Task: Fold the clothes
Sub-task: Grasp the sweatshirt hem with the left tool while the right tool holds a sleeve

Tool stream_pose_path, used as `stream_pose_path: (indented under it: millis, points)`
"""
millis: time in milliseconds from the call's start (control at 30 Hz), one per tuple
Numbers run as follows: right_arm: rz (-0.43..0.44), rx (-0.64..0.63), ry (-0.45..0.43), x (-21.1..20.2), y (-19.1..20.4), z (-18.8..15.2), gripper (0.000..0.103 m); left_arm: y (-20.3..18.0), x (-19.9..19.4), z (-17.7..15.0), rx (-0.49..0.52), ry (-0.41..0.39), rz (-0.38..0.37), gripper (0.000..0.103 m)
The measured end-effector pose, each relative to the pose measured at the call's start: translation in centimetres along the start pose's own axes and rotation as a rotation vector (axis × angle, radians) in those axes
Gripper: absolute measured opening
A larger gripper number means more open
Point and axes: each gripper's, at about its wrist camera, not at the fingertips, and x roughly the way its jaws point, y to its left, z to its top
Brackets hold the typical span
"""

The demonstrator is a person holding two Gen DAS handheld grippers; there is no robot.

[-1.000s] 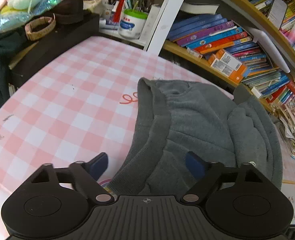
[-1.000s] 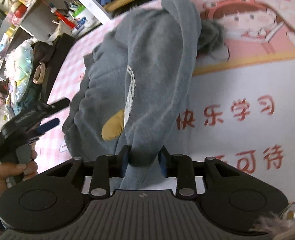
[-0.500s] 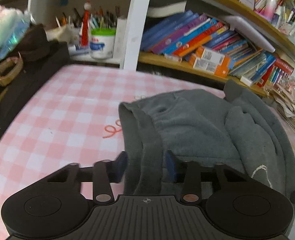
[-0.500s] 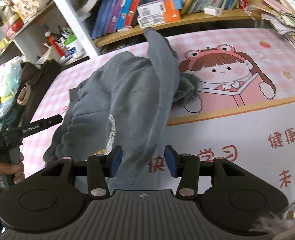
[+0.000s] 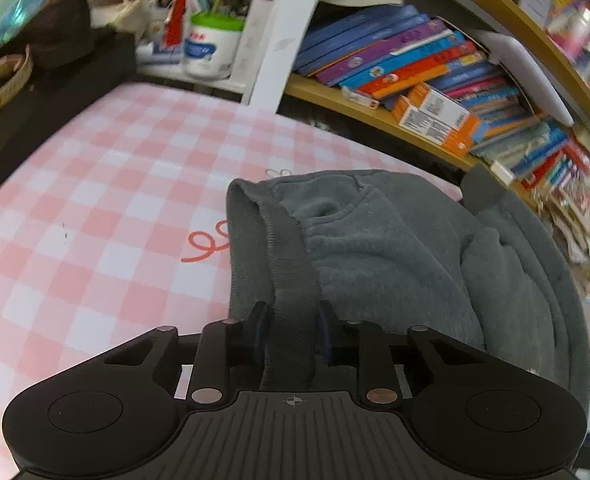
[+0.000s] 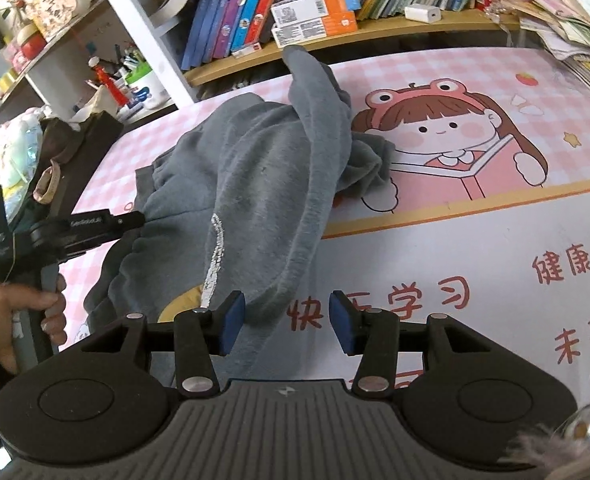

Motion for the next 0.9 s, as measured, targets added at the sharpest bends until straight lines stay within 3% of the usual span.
stream_pose_path:
  millis: [67, 233, 500, 633, 733, 800, 900]
  points:
    - [0.000, 0.003, -0.001, 0.0, -0.1, 0.1, 0.044, 0.2, -0.9, 0.3, -0.025, -0.029, -0.024, 0.002]
    - [0.001, 0.030, -0.001, 0.0, -0.5, 0.1, 0.044, 0.7, -3.8, 0.8, -0.055, -0.126, -0.074, 0.001]
    - [0.003, 0.050, -0.001, -0.1, -1.1, 0.1, 0.044, 4.4, -1.0, -2.2, -0.024, -0.001, 0.127, 0.003]
    - [0.016, 0.010, -0.002, -0.2, -0.5, 0.0, 0.044, 4.2, -1.0, -1.9, 0.004, -0.007, 0.124, 0.009]
    - [0.012, 0.011, -0.010, -0.4, -0.5, 0.0, 0.044, 4.7, -3.1, -1.6, -0.015, -0.077, 0.181, 0.008]
    - [0.005, 0.021, -0.018, -0.4, -0.8, 0.3, 0.044, 4.7, -4.9, -1.5, -0.027, -0.136, 0.131, 0.008]
    - [-0.013, 0.027, -0.026, 0.1, -1.2, 1.2, 0.044, 3.8, -4.7, -2.3, -0.002, -0.080, 0.045, 0.009]
